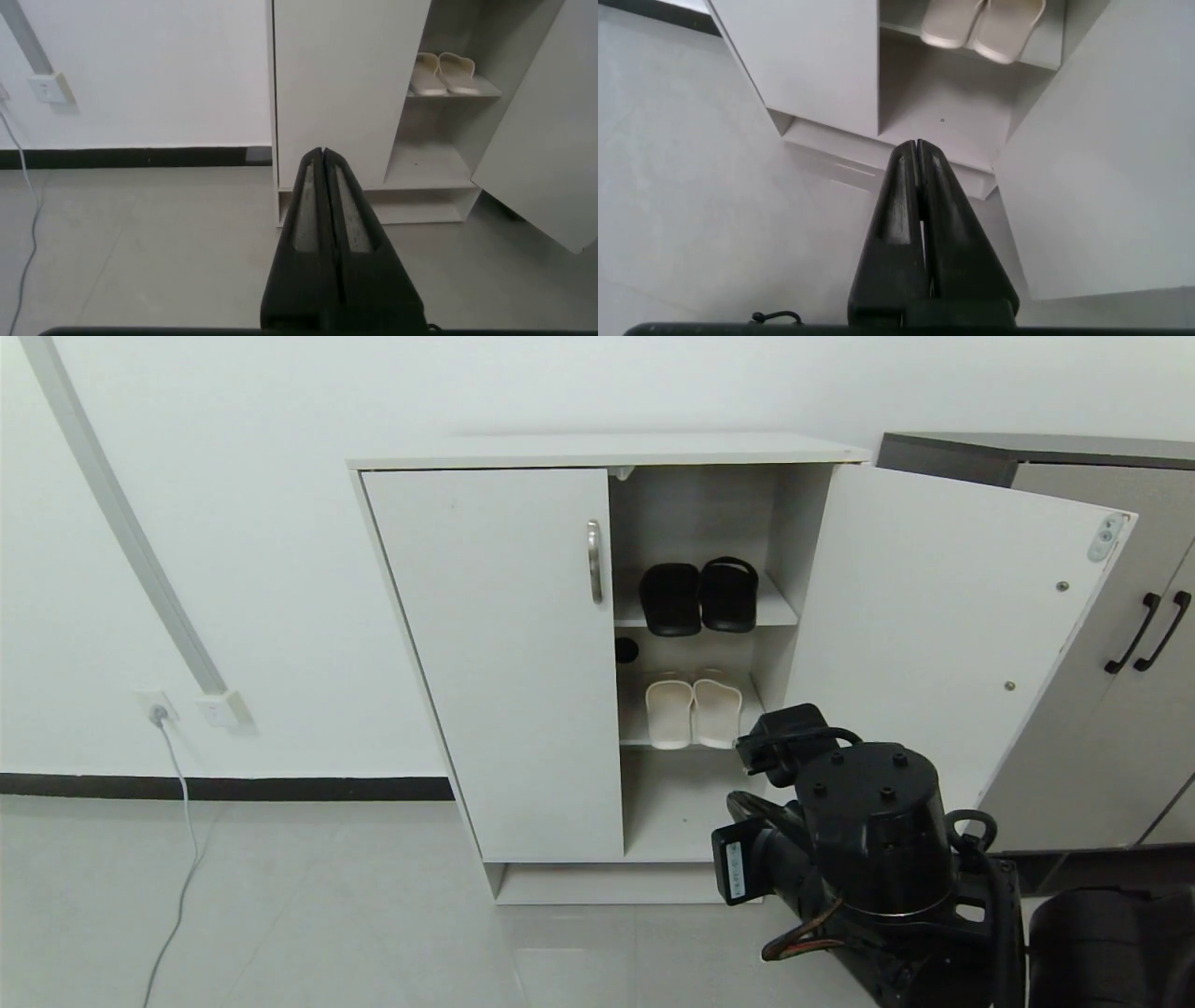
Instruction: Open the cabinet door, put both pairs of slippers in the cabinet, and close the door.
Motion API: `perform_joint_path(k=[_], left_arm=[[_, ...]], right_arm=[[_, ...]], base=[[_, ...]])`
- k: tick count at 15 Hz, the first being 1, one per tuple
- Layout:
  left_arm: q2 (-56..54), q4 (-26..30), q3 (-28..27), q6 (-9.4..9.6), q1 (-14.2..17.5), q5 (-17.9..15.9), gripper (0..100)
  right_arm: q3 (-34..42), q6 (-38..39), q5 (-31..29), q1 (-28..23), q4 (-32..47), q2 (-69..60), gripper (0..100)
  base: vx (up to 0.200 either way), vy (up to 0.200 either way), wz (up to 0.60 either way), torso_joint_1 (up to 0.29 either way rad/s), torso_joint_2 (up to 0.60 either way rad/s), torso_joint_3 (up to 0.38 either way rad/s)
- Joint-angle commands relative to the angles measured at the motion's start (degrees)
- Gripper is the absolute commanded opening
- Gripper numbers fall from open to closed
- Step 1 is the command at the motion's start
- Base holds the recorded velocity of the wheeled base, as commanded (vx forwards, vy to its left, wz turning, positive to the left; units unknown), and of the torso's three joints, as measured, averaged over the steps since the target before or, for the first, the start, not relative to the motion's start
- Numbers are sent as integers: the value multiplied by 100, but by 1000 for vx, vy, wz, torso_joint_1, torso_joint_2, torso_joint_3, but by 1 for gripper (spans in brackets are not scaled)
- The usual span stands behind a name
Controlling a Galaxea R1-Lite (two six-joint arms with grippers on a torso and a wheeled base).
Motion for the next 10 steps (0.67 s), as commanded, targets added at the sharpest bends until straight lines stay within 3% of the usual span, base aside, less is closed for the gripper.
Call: perform_joint_path(k=[1, 5, 10], left_arm=[[7, -1, 0, -4, 4, 0, 0], [7, -1, 0, -4, 4, 0, 0], [7, -1, 0, -12, 4, 0, 0]], right_arm=[[9, -12, -3, 0, 0, -17, 0], [9, -12, -3, 0, 0, -8, 0], [0, -21, 6, -9, 0, -17, 0]], base=[[0, 0, 0, 0, 0, 0], [0, 0, 0, 0, 0, 0], [0, 0, 0, 20, -284, -312]])
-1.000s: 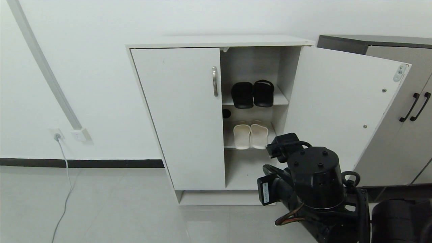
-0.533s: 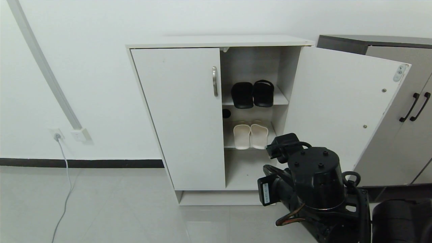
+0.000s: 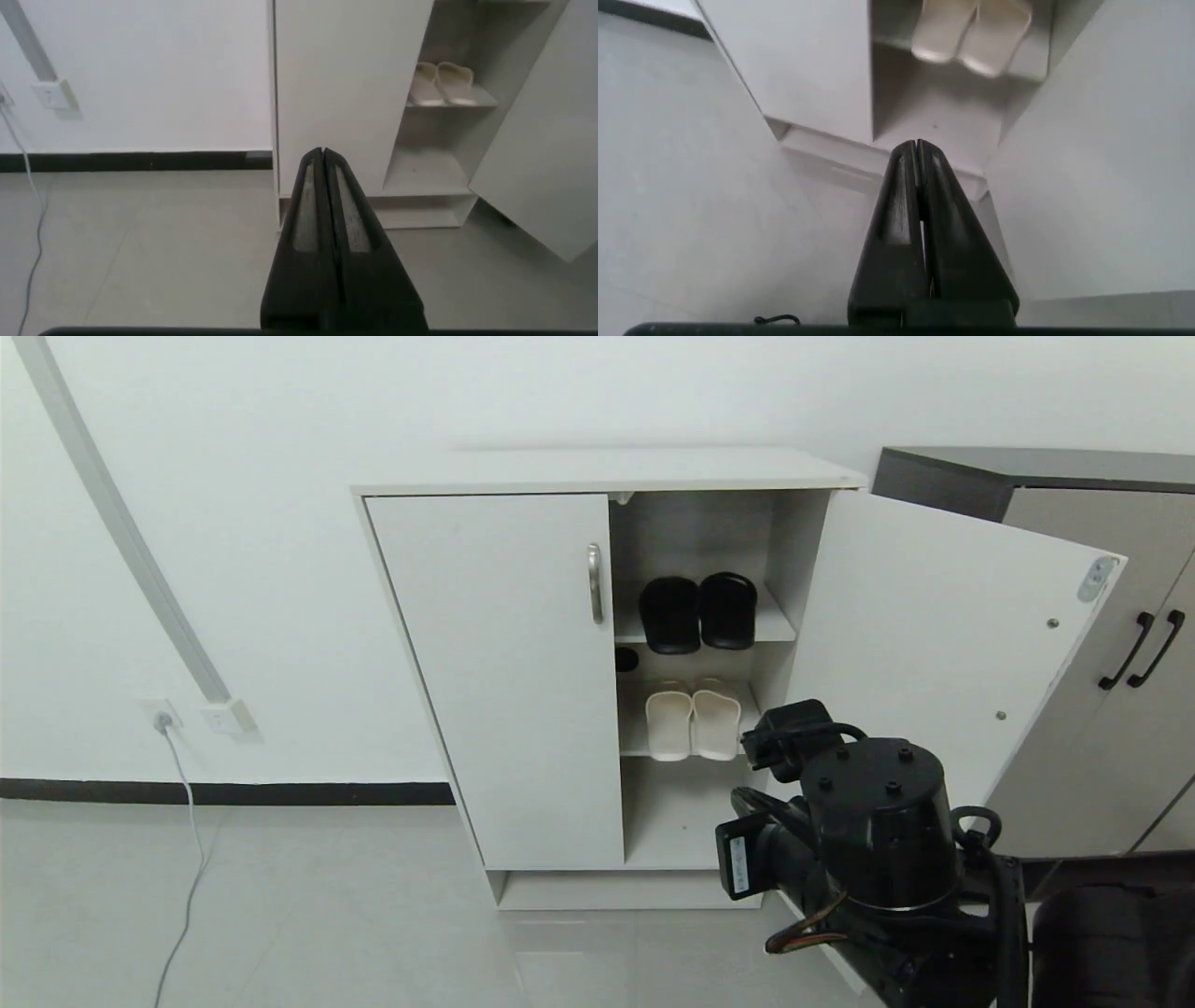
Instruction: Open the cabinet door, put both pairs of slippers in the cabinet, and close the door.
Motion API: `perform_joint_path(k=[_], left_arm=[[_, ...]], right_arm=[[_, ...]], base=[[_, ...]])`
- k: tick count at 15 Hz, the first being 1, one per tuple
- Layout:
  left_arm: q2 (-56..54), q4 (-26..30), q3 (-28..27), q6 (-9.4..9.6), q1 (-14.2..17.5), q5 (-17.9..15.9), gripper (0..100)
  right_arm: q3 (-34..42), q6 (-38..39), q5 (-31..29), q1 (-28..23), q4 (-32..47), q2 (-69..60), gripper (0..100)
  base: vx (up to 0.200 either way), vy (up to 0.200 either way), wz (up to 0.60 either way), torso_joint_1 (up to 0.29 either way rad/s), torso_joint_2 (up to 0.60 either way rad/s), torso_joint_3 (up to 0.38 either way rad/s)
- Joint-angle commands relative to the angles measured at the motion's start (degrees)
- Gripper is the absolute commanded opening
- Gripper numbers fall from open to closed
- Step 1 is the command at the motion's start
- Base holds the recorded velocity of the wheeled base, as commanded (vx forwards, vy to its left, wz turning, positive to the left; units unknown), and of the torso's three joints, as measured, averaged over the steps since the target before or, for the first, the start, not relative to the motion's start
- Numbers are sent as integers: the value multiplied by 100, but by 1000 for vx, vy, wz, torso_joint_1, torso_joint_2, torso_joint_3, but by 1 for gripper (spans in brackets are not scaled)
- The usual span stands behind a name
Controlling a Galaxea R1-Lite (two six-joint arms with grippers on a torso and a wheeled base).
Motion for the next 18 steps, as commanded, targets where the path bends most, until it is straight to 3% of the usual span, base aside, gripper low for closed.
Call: perform_joint_path(k=[1, 9, 18], left_arm=[[7, 2, 0, -4, 7, 0, 0], [7, 2, 0, -4, 7, 0, 0], [7, 2, 0, -4, 7, 0, 0]], right_arm=[[-6, -1, 4, -4, 6, 0, 0], [-24, -1, 30, -13, 6, 27, 0], [-24, -1, 39, -30, 6, 35, 0]], base=[[0, 0, 0, 36, -496, -364], [0, 0, 0, 107, -461, -348], [0, 0, 0, 181, -493, -318]])
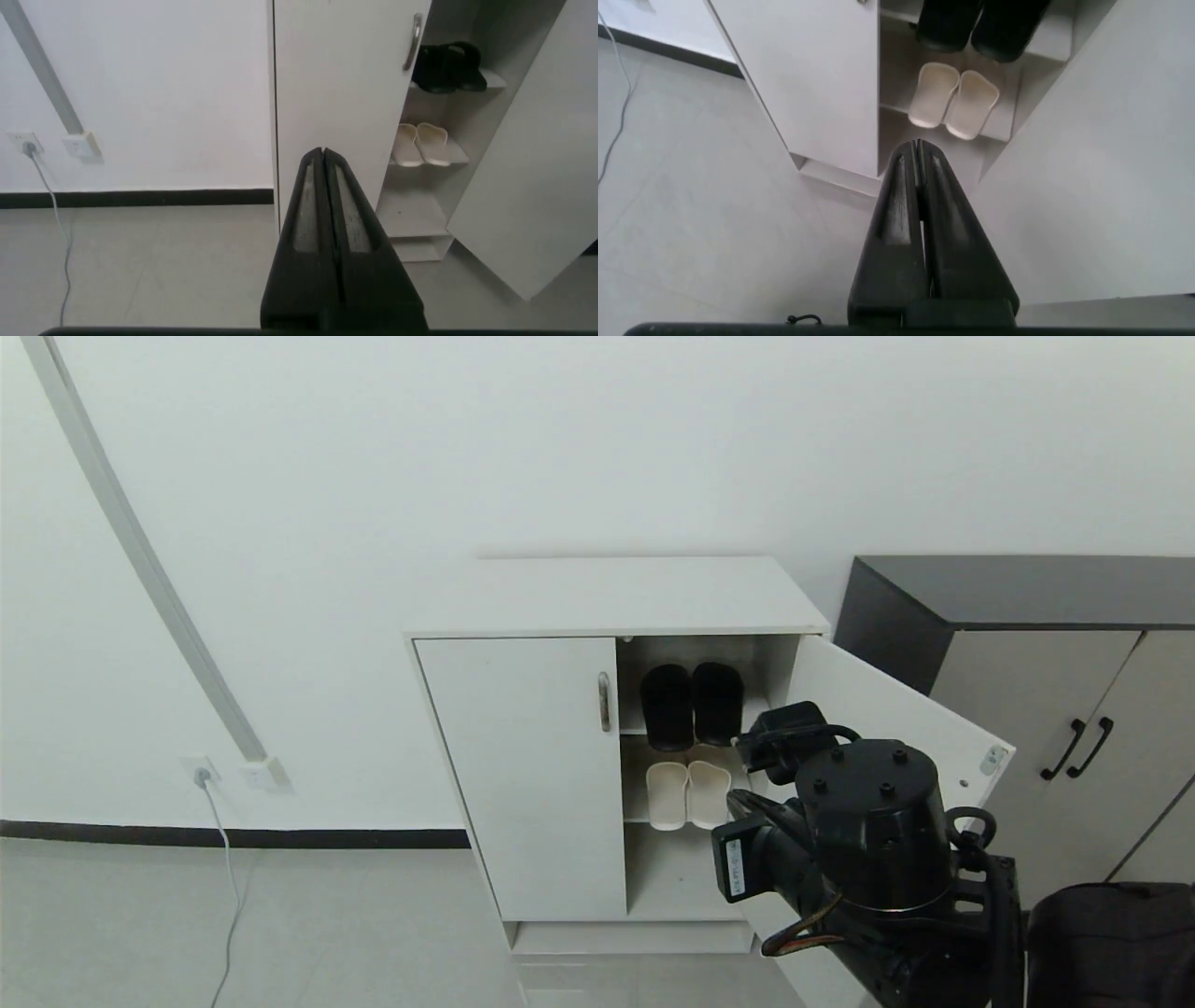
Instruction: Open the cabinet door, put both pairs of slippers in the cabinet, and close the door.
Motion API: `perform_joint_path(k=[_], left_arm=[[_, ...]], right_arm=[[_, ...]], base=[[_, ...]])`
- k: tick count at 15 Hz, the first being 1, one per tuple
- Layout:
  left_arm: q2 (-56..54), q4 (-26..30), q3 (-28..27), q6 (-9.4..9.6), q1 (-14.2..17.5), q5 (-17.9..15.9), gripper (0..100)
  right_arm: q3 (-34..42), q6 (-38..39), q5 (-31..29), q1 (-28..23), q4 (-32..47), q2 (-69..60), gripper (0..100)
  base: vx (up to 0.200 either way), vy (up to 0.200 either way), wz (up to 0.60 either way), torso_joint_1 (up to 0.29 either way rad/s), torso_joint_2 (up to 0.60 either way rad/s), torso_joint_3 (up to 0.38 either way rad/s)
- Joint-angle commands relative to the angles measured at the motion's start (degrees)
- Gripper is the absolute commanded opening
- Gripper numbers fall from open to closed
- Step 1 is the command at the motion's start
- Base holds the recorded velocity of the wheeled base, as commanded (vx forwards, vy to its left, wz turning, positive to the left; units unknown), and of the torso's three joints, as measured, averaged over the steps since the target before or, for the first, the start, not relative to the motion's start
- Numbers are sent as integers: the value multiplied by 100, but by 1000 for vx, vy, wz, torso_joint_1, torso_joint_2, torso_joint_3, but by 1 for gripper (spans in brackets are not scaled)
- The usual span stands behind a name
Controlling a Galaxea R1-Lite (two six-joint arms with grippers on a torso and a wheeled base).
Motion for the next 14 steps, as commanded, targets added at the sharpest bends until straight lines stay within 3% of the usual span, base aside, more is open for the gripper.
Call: perform_joint_path(k=[1, 14], left_arm=[[7, -1, 0, -6, 4, 0, 0], [7, -1, -9, -15, 4, 0, 0]], right_arm=[[-2, -1, 0, -6, -3, 18, 0], [130, -80, 9, -94, -3, 36, 0]], base=[[0, 0, 0, 198, -520, -305], [0, 0, 0, 236, -544, -312]])
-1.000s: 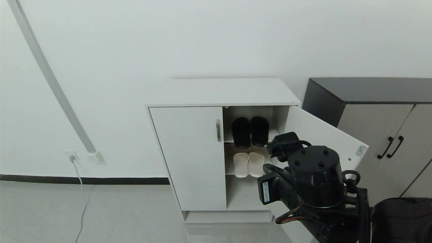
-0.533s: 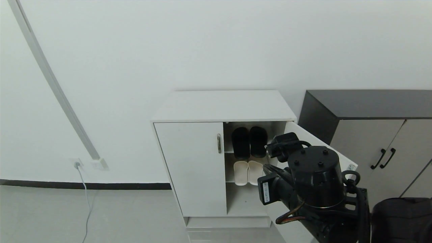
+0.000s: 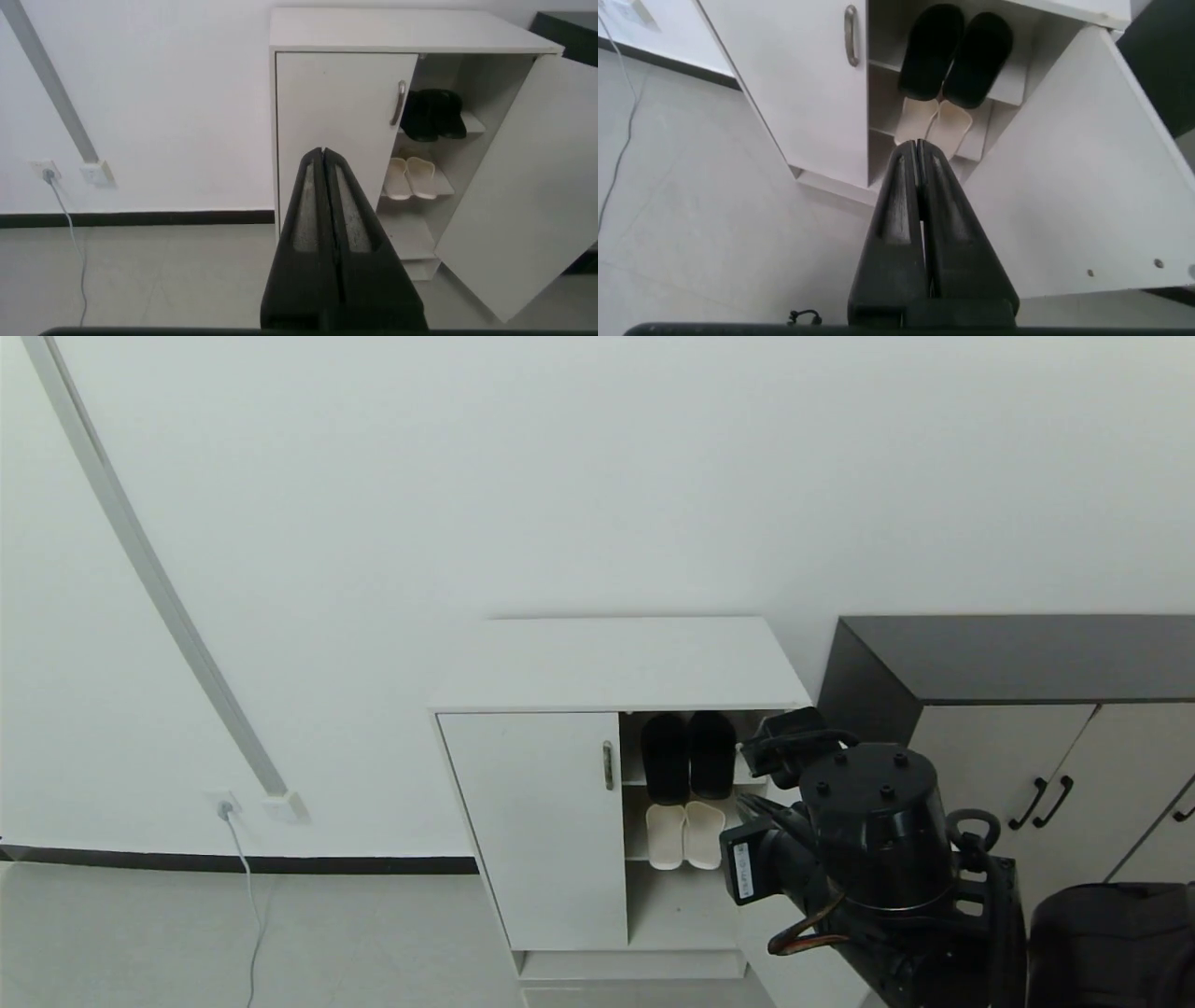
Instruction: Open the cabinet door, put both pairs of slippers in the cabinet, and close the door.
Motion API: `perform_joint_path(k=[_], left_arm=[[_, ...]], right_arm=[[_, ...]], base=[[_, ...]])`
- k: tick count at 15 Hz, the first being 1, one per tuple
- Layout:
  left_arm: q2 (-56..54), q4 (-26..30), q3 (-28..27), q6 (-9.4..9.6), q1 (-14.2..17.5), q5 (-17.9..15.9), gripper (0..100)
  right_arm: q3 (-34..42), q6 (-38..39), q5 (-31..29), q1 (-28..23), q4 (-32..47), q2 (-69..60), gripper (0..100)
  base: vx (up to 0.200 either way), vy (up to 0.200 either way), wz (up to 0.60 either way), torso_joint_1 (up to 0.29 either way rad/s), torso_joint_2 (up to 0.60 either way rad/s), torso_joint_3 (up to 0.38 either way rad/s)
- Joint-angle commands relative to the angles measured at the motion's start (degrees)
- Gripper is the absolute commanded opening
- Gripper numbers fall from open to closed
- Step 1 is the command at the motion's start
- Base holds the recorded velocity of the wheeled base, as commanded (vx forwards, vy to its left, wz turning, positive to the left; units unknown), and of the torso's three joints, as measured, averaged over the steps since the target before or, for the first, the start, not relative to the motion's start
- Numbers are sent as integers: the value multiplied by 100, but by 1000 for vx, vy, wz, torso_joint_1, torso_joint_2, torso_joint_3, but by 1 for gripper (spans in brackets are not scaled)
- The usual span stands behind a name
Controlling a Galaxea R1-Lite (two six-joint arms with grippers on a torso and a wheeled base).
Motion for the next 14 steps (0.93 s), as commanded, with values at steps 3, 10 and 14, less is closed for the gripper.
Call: perform_joint_path(k=[3, 10, 14], left_arm=[[7, -1, 2, -2, 2, -2, 0], [7, -1, 2, -2, 2, -2, 0], [7, 8, 2, -2, 2, 7, 0]], right_arm=[[12, 8, -1, -53, -11, 88, 0], [38, 8, 87, -97, -11, 123, 0], [47, 8, 95, -229, -47, 185, 0]], base=[[0, 0, 0, 178, -378, -209], [0, 0, -257, 22, -49, -22], [0, 0, -450, -1, -3, 1]])
